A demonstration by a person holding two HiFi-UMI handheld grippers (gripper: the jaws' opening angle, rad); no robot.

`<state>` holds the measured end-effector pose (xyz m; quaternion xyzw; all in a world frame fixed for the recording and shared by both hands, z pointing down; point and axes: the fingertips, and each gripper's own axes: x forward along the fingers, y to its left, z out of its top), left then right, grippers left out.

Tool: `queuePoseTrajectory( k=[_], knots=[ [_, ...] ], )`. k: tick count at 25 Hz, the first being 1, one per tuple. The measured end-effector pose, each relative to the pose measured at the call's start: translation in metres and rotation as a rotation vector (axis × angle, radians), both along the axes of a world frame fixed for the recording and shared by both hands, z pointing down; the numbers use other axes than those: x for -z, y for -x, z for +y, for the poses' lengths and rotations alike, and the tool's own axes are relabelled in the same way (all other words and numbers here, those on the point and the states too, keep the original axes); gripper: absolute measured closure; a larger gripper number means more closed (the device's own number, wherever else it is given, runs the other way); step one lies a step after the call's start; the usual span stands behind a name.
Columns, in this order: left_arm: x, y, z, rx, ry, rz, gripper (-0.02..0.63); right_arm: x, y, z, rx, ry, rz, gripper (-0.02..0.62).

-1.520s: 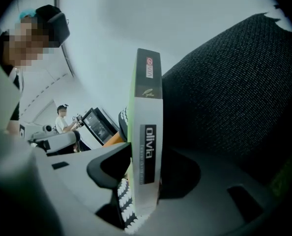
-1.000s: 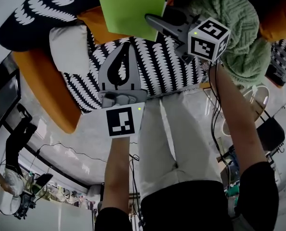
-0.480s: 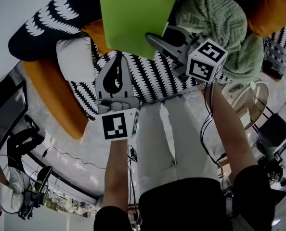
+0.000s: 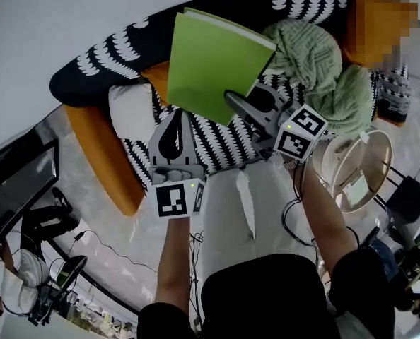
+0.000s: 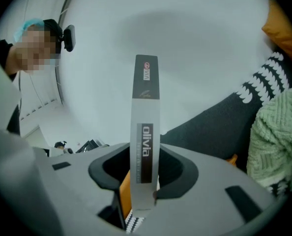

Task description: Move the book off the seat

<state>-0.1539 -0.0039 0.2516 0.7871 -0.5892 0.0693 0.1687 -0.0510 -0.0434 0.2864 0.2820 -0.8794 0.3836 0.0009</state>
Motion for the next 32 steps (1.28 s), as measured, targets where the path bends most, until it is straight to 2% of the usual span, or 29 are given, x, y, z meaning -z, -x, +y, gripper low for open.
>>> queuePoseTrajectory(
  k=[7,12,16,22,25,28,32],
  knots=[
    [0.076,0.001,-0.002,-0.012,-0.070,0.019,0.597,0.093,-0.020,0.009,-0.103,-0.056,-0.057,0.448],
    [0.125,-0.012,0.000,-0.073,-0.124,0.023,0.597,0.142,-0.035,0.016,-0.175,-0.059,-0.101,0.448],
    [0.166,-0.030,0.009,-0.121,-0.161,0.040,0.597,0.183,-0.036,0.031,-0.182,-0.095,-0.110,0.448],
    [0.205,-0.037,0.029,-0.152,-0.161,0.050,0.595,0.231,-0.037,0.051,-0.189,-0.147,-0.127,0.448],
    [0.218,-0.049,0.037,-0.168,-0.152,0.037,0.596,0.255,-0.064,0.054,-0.215,-0.184,-0.144,0.448],
    [0.239,-0.065,0.036,-0.190,-0.187,0.019,0.597,0.280,-0.098,0.049,-0.264,-0.229,-0.151,0.449],
    [0.266,-0.066,0.037,-0.217,-0.244,0.030,0.597,0.307,-0.108,0.051,-0.326,-0.281,-0.153,0.449]
  ],
)
